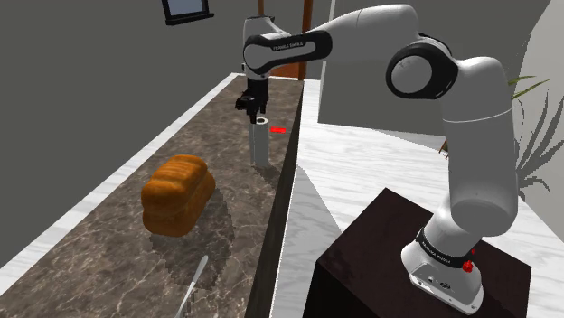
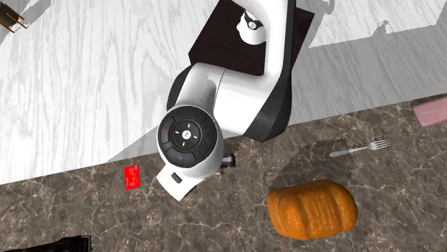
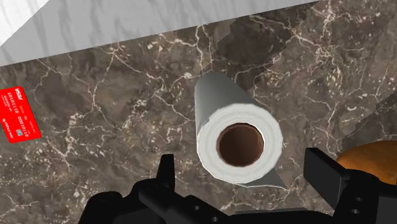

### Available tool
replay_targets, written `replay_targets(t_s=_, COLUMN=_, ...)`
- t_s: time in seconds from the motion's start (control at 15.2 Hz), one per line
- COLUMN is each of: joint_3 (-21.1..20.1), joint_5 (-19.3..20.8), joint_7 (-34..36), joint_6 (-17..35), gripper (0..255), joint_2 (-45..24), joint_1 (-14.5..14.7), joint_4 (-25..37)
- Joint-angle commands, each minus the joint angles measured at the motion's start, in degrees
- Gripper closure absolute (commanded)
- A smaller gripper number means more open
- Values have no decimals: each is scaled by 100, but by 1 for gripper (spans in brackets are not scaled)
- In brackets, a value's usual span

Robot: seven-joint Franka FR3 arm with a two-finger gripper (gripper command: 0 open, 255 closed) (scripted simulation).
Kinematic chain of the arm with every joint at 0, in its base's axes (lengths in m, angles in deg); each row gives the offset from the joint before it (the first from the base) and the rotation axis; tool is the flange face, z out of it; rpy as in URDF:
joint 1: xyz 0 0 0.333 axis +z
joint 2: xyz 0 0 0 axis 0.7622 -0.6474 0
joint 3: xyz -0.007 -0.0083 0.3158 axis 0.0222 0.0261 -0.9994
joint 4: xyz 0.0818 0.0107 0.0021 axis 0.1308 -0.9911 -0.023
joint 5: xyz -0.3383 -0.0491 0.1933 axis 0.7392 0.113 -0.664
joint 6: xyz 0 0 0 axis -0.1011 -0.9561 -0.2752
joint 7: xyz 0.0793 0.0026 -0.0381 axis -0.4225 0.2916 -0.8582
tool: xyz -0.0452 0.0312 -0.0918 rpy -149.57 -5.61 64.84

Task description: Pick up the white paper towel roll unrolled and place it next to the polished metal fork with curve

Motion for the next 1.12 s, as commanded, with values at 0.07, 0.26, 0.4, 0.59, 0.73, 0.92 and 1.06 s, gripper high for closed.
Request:
replay_targets(t_s=0.07, joint_3=-20, joint_5=71, joint_7=-171, joint_6=160, gripper=0, joint_2=-45, joint_1=13, joint_4=-34)
replay_targets(t_s=0.26, joint_3=-16, joint_5=78, joint_7=-165, joint_6=365, gripper=0, joint_2=-90, joint_1=8, joint_4=-195)
replay_targets(t_s=0.4, joint_3=-12, joint_5=84, joint_7=-160, joint_6=536, gripper=0, joint_2=-137, joint_1=5, joint_4=-319)
replay_targets(t_s=0.59, joint_3=-12, joint_5=84, joint_7=-160, joint_6=536, gripper=0, joint_2=-137, joint_1=5, joint_4=-319)
replay_targets(t_s=0.73, joint_3=-12, joint_5=84, joint_7=-160, joint_6=536, gripper=0, joint_2=-137, joint_1=5, joint_4=-319)
replay_targets(t_s=0.92, joint_3=-12, joint_5=84, joint_7=-160, joint_6=535, gripper=0, joint_2=-137, joint_1=5, joint_4=-318)
replay_targets(t_s=1.06, joint_3=-12, joint_5=84, joint_7=-160, joint_6=535, gripper=255, joint_2=-137, joint_1=5, joint_4=-318)
